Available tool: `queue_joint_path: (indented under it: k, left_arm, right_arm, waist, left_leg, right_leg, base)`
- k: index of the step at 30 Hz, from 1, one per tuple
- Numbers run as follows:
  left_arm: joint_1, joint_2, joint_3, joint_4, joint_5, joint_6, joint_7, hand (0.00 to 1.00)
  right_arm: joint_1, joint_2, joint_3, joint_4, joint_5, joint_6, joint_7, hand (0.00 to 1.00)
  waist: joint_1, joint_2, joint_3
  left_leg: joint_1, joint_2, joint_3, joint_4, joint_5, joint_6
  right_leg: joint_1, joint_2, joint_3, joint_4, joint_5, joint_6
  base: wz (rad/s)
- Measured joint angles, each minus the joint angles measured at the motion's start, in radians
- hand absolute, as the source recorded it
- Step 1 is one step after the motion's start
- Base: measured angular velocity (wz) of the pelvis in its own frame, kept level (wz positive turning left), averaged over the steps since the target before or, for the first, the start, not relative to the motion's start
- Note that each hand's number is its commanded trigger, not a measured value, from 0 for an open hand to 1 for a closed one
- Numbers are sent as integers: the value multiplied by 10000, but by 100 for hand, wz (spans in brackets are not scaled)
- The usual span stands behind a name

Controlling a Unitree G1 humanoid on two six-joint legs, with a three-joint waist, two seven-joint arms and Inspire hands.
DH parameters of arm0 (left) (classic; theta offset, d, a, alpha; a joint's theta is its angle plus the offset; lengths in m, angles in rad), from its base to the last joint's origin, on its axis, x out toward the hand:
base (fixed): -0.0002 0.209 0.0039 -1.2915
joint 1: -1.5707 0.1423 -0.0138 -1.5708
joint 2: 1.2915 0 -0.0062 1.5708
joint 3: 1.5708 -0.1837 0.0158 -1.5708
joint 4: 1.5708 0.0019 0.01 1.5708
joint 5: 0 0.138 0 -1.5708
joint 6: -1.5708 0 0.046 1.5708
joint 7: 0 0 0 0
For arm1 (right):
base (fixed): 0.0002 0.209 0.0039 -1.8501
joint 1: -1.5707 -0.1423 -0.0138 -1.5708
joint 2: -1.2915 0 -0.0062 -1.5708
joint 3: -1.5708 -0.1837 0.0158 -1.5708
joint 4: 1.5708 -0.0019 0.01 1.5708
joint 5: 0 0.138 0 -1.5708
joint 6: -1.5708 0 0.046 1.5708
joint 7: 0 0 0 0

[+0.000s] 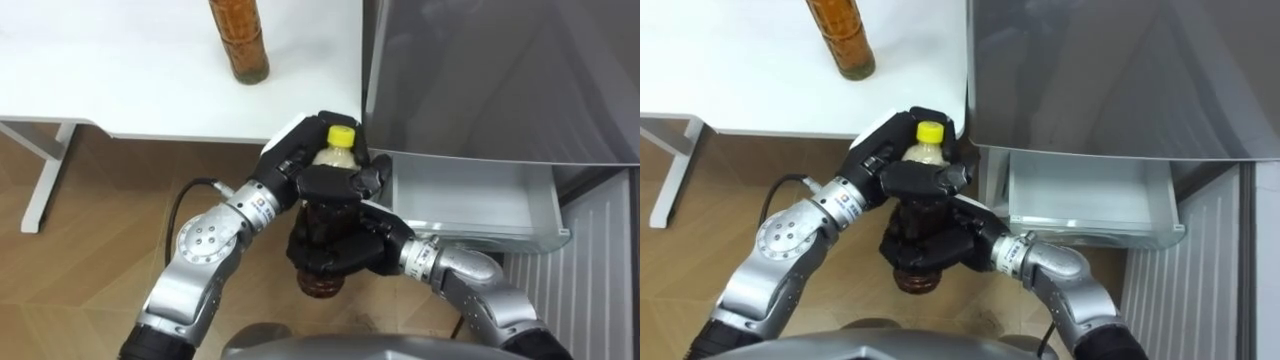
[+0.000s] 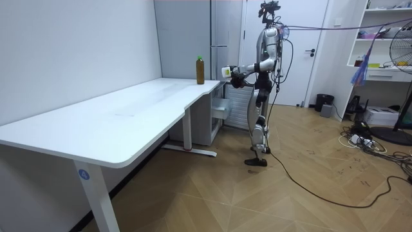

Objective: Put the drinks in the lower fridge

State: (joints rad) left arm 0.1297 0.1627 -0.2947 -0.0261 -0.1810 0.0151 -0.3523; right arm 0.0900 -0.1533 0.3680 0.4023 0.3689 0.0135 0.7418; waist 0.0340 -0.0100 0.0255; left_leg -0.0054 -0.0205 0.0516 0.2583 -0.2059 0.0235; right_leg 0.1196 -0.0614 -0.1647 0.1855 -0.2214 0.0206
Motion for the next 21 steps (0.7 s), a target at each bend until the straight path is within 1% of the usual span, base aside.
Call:
queue_joint_path:
  k: [2,3,5,8,17,21]
  left_arm:
    - [-1,73,-3,0,-24,-39,-5,0]
    - [-3,99,-2,0,-24,-152,2,0]
    - [-4,105,-3,0,-24,-222,7,0]
    - [-4,157,6,0,-20,-226,90,0]
    - [-12,164,109,-1,-21,-241,84,0]
    - [-15,194,109,-9,-24,-317,99,0]
  right_arm:
    - [0,-160,27,63,-20,10,0,100]
    - [1,-201,28,220,-27,41,-4,100]
    - [15,-216,30,362,-43,103,-9,100]
    - [29,-240,13,381,-42,102,-10,100]
    - [30,-244,13,390,-45,102,-9,100]
    - [30,-246,22,389,-45,102,-9,100]
  waist:
    - [3,-1,0]
    - [5,-1,0]
    - [2,0,0]
    - [7,0,-1]
    - [11,-4,-4]
    - [1,-14,-9]
  left_leg:
    - [-1,0,-1,0,0,0]
    - [-2,0,0,0,0,0]
    - [-3,1,2,-2,0,0]
    - [-4,3,3,-5,0,0]
    - [0,1,5,-3,0,0]
    - [4,-2,13,8,1,1]
  right_leg:
    - [0,0,1,1,0,0]
    - [-1,1,2,1,0,0]
    - [-6,1,2,1,0,0]
    - [-9,4,1,2,0,0]
    - [-16,1,-10,2,0,0]
    - [-8,-2,-22,2,0,0]
  base:
    - [0]
    - [0]
    - [0]
    - [0]
    - [0]
    - [0]
